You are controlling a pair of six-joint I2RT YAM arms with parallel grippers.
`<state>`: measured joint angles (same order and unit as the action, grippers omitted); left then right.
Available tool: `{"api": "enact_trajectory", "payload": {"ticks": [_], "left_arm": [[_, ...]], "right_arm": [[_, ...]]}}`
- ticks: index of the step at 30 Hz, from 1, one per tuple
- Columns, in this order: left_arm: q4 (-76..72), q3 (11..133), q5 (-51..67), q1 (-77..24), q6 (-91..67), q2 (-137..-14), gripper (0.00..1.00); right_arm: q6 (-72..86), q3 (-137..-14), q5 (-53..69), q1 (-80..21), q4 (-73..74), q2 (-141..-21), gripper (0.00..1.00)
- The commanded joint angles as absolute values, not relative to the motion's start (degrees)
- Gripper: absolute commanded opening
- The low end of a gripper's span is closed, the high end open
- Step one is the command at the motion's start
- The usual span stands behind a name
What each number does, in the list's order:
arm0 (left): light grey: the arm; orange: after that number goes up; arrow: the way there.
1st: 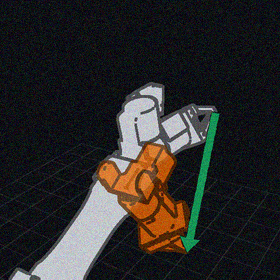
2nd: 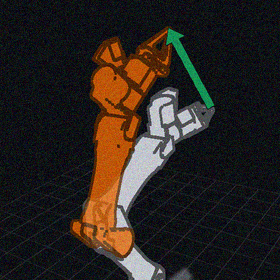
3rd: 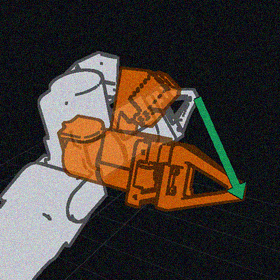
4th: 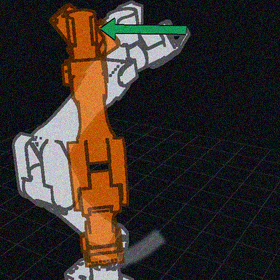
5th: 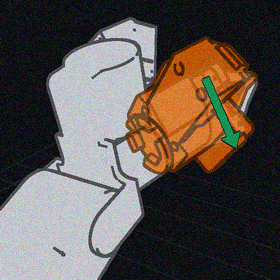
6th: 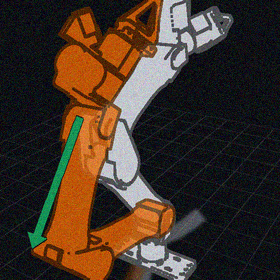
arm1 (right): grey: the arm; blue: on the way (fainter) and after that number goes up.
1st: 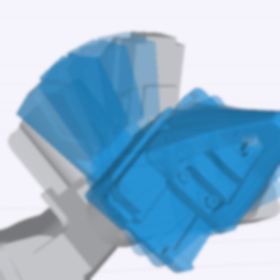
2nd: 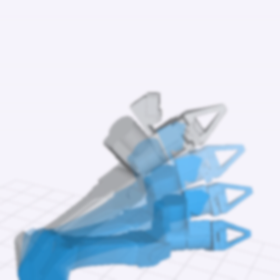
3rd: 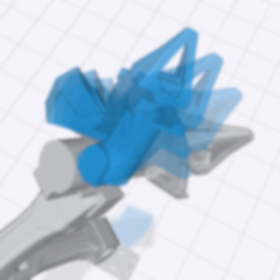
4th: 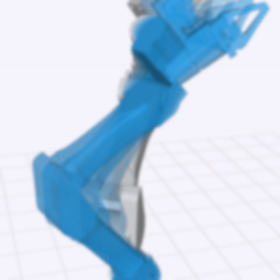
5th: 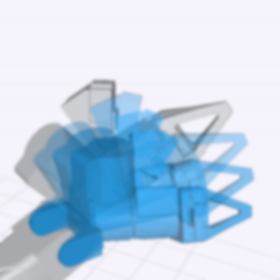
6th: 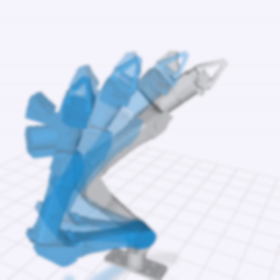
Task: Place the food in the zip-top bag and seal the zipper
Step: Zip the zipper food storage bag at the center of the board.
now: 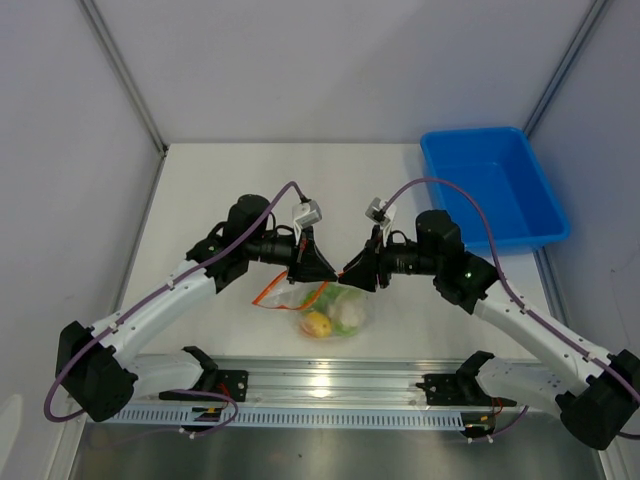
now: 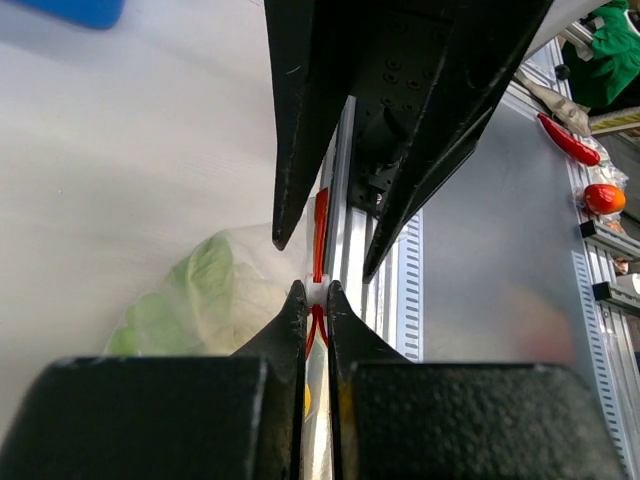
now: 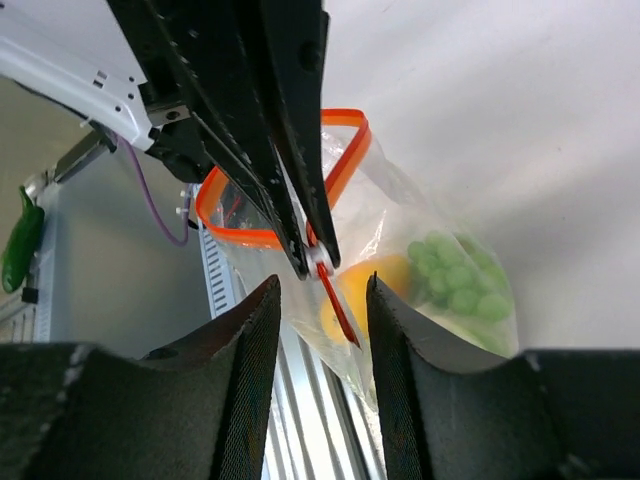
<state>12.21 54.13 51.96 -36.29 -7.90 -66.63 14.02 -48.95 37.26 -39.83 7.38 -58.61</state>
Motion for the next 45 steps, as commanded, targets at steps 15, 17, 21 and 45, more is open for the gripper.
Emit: {"api": "enact_trajectory", "payload": {"ticks": [15, 17, 21, 45], "left_arm": [[11.7, 55.2, 54.8, -36.0, -6.8, -65.2, 0.01], [11.7, 55.0, 54.8, -36.0, -6.8, -65.3, 0.01], [11.8, 55.3, 54.8, -36.0, -6.8, -65.4, 0.01], [12.9, 54.9, 51.9, -35.7, -6.4, -64.5, 0.01]], "right_arm": [[0.7, -59.5, 44.5, -40.0, 22.9, -67.5, 0.29], [0.7, -60.1, 44.7, -40.0, 22.5, -67.9, 0.27], [0.3, -62.0, 45.2, -40.5, 22.9, -69.3, 0.24], [10.0, -55.0, 19.6, -40.2, 16.5, -60.4, 0.00]]}}
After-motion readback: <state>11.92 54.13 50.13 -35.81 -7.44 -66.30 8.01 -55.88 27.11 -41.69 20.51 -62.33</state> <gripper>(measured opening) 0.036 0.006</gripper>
